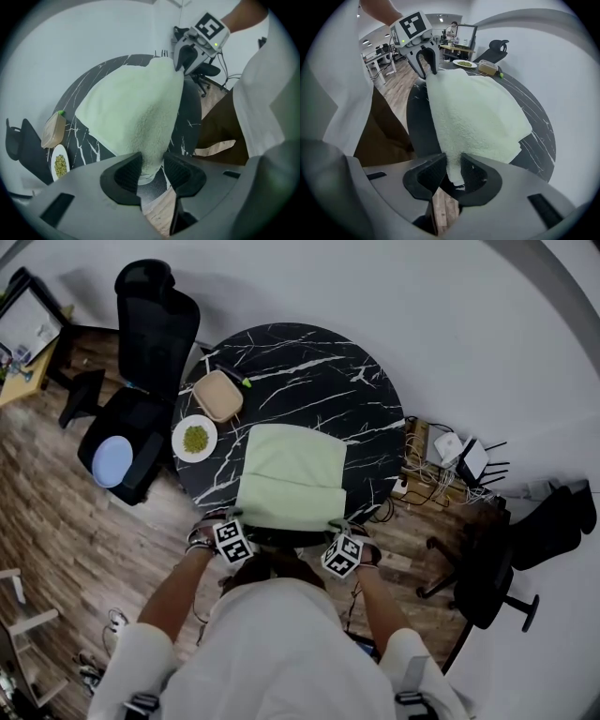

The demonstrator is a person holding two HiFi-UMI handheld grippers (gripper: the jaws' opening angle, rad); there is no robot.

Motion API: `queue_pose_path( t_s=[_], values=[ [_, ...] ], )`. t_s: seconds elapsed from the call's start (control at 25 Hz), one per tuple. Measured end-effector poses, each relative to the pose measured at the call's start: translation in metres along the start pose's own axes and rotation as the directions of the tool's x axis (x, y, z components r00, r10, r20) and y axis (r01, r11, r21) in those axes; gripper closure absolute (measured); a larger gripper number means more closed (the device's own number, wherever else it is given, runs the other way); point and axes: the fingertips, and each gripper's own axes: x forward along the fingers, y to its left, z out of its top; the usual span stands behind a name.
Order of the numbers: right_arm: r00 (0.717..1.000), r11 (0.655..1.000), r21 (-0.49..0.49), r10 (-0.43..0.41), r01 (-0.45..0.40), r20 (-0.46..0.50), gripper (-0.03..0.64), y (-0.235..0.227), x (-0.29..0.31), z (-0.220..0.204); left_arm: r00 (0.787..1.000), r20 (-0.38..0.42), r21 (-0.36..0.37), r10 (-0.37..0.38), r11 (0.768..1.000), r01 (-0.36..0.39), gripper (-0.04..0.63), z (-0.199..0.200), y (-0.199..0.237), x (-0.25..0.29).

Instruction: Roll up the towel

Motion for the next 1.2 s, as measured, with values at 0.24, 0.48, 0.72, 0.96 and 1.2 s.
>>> queue_pose_path(
  t_s=[0.24,0.48,0.72,0.96,1.2],
  values=[
    [1.000,1.000,0.021,-0.016,0.016,-0.005,0.587,-0.003,0.000,0.002,1.000,0.010,-0.049,-0.011,0.999,0.011,0.560,-0.001,0.003,-0.002],
    [0.999,0.997,0.075,0.032,-0.032,0.004,0.594,0.004,-0.011,-0.003,0.997,0.019,-0.056,-0.077,0.995,0.077,0.569,0.001,-0.005,-0.010],
    [0.965,0.960,0.119,0.260,-0.254,-0.039,0.594,0.056,-0.028,-0.018,0.960,0.003,-0.058,-0.280,0.958,0.280,0.569,-0.014,-0.057,-0.029],
    [0.932,0.925,0.142,0.361,-0.353,-0.036,0.594,0.094,-0.046,-0.020,0.940,-0.017,-0.047,-0.341,0.939,0.340,0.569,-0.030,-0.089,-0.041],
    [0.920,0.886,0.250,0.385,-0.390,0.068,0.592,0.063,-0.090,0.002,0.948,0.040,-0.088,-0.315,0.944,0.317,0.568,-0.016,-0.064,-0.078]
  ],
)
